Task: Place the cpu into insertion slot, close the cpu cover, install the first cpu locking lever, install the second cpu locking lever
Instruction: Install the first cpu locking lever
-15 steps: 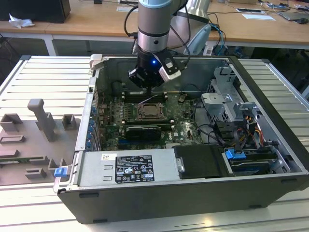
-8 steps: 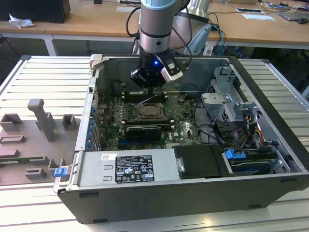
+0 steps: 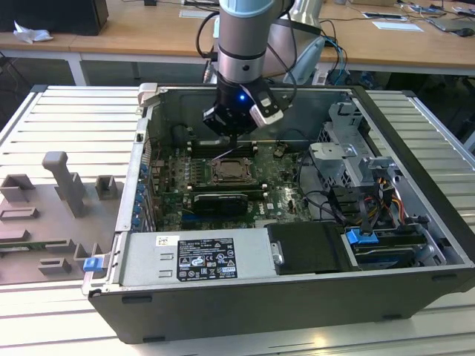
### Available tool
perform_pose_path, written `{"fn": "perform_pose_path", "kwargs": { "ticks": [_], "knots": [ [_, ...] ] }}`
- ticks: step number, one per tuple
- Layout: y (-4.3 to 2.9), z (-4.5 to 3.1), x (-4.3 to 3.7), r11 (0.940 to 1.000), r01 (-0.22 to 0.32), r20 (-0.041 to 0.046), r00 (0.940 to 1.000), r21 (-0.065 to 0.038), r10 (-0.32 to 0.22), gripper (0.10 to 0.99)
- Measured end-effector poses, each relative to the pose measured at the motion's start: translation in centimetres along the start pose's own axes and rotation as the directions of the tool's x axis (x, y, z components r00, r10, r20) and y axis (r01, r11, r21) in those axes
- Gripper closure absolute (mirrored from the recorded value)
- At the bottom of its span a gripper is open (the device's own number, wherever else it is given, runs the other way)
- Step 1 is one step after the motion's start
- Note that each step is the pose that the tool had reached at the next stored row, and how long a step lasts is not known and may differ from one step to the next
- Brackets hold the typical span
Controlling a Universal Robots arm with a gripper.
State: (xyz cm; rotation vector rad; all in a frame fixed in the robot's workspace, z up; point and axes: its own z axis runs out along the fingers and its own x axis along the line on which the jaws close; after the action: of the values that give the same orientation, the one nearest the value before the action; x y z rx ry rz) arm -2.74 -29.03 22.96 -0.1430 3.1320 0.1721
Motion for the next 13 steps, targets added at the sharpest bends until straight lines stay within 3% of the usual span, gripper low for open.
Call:
{"fn": "perform_pose_path", "kwargs": {
  "ticks": [13],
  "knots": [
    [-0.1,0.5,-0.48,1.0,0.0,0.0002,1.0,0.0,0.0,0.98]
  ]
}}
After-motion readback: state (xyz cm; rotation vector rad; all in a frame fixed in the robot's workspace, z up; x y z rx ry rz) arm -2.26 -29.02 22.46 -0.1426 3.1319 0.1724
